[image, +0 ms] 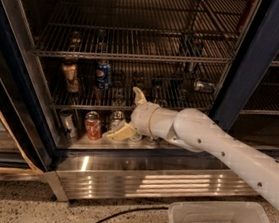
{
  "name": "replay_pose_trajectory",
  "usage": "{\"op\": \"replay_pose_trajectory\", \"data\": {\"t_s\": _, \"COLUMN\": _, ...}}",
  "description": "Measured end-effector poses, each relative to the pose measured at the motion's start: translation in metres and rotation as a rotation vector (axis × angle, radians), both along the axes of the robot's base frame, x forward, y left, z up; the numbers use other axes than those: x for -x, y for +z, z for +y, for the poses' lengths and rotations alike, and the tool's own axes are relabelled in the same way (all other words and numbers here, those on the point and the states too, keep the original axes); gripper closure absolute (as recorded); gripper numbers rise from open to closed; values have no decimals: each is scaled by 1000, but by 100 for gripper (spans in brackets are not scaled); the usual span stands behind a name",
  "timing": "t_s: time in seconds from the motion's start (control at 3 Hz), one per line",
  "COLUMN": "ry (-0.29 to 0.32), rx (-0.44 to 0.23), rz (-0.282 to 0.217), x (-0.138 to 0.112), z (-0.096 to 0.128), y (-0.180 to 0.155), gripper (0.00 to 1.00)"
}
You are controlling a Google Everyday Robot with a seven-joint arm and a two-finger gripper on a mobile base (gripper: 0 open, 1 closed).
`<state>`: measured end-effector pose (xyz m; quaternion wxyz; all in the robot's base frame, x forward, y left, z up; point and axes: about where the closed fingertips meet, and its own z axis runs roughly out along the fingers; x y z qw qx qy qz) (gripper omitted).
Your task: Pick orange can from top shelf of fridge
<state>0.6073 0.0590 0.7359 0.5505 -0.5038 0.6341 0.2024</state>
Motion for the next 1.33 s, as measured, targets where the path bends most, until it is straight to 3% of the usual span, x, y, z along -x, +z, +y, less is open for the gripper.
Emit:
{"op": "replay_pose_trajectory", "data": {"t_s": 0.67, "ry": -65, "rx": -171, "rz": -49, "x": -25, "z": 41, "y": 32, "gripper": 0}}
{"op": "replay_pose_trajectory", "data": {"t_s": 1.33, "ry": -94, "rx": -263, "rz": 5, "x": -46, "z": 82, "y": 57, "gripper": 0}}
